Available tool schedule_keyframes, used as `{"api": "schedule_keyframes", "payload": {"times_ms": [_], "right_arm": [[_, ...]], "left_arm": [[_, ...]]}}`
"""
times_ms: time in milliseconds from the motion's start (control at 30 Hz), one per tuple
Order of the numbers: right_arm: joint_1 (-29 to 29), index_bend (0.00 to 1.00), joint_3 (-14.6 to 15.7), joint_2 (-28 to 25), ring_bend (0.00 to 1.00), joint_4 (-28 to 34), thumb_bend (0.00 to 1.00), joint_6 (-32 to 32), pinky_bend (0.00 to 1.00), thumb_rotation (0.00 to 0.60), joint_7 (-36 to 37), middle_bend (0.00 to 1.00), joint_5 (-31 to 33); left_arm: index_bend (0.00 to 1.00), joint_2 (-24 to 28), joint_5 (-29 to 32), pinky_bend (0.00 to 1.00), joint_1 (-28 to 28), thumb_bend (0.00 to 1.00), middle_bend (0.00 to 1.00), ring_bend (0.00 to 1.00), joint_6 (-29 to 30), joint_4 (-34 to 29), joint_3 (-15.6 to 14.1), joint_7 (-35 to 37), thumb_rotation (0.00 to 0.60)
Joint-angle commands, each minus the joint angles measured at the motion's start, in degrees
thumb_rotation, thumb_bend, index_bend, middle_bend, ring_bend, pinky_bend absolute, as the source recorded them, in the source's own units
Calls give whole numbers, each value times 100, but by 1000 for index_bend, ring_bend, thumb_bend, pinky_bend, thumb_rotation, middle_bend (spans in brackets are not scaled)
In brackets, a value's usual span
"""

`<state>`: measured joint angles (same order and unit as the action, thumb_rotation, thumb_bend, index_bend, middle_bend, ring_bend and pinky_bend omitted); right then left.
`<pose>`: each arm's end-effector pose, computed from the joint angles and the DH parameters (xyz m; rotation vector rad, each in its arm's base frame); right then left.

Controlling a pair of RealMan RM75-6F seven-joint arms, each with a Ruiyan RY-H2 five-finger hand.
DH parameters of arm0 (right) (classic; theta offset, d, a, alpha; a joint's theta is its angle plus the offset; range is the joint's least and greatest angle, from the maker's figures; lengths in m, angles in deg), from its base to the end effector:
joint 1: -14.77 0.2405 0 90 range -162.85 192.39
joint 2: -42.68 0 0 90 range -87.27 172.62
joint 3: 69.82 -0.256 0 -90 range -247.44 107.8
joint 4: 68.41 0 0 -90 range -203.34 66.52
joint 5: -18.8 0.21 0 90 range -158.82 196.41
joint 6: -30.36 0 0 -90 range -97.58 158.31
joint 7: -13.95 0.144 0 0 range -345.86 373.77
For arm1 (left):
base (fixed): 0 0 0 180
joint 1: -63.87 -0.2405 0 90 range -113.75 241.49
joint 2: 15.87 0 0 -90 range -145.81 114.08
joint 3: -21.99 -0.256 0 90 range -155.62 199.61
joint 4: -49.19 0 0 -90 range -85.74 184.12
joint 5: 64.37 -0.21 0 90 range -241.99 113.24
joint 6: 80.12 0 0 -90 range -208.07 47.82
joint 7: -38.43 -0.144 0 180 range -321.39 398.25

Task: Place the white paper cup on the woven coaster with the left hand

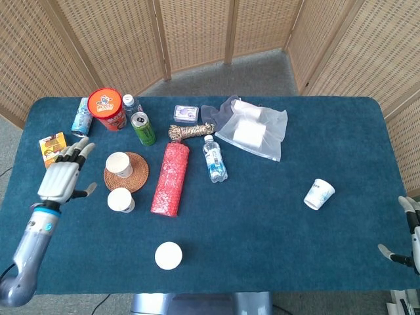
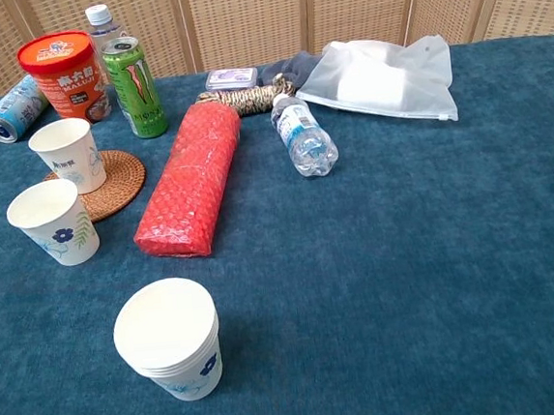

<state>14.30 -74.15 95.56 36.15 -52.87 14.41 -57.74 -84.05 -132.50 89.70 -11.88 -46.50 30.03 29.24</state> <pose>-0.3165 -0.1533 0.2070 1.1942 -1.0422 0.7796 -0.2463 0.2973 0.1150 -1.5145 -0.9810 -0.9084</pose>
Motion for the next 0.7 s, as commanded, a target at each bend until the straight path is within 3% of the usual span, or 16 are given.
{"api": "schedule_keyframes", "payload": {"times_ms": [33,333,700], "right_arm": [[-2,0,0,-1,0,1,0,-3,168,600,-4,0,2],[-3,0,-1,-3,0,17,0,-26,168,600,-30,0,-27],[-1,0,27,9,0,-4,0,-23,168,600,-142,0,-60]], "left_arm": [[0,317,-499,33,-459,334,0,0,514,-196,-323,319,600],[0,696,-1225,0,-1349,335,0,0,1419,-480,-896,730,600],[0,888,-1652,0,-1807,334,0,0,1990,-589,-952,1025,600]]}}
